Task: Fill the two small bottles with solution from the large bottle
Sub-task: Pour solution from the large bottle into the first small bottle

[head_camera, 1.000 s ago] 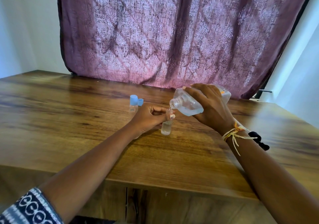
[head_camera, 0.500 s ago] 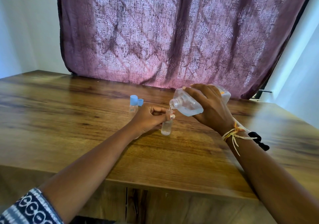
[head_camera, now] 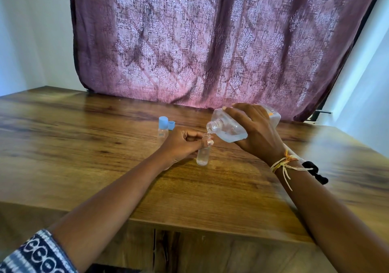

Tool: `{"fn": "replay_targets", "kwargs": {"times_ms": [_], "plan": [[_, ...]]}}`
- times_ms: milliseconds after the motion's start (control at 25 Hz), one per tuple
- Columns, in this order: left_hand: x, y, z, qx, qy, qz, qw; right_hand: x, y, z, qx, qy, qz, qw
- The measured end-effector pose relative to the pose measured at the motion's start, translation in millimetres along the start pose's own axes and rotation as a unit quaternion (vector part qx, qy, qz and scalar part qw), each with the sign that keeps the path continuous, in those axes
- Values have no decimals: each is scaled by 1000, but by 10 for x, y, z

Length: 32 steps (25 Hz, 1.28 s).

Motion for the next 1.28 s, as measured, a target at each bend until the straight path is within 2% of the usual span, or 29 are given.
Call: {"fn": "replay_targets", "kwargs": {"times_ms": [480, 640, 880, 1080, 1160, 1280], "plan": [[-5, -6, 11, -3, 5, 3, 1000, 10, -4, -47, -18, 6, -7, 1000], [3, 10, 6, -1, 4, 10, 1000, 3, -37, -7, -60, 13, -36, 997], [-1, -8, 23, -32, -9, 2, 999, -26, -90, 45, -161, 73, -90, 980], [-39, -63, 35, -83, -9, 17, 996, -29, 57, 60, -223, 133, -195, 946], [-43, -66, 36, -85, -13, 23, 996, -15, 109, 73, -291, 159, -245, 911], [-42, -72, 46, -92, -22, 30, 995, 35, 231, 68, -382, 176, -351, 837]]}}
Point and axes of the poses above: each hand's wrist, its own x-axis away from the middle knuckle, its own z-axis out of the back of the hand, y = z × x, the point moved 2 cm from there along -x, towards the middle knuckle, and after that the axes turned 3 degrees about -x, right-handed, at the moved point
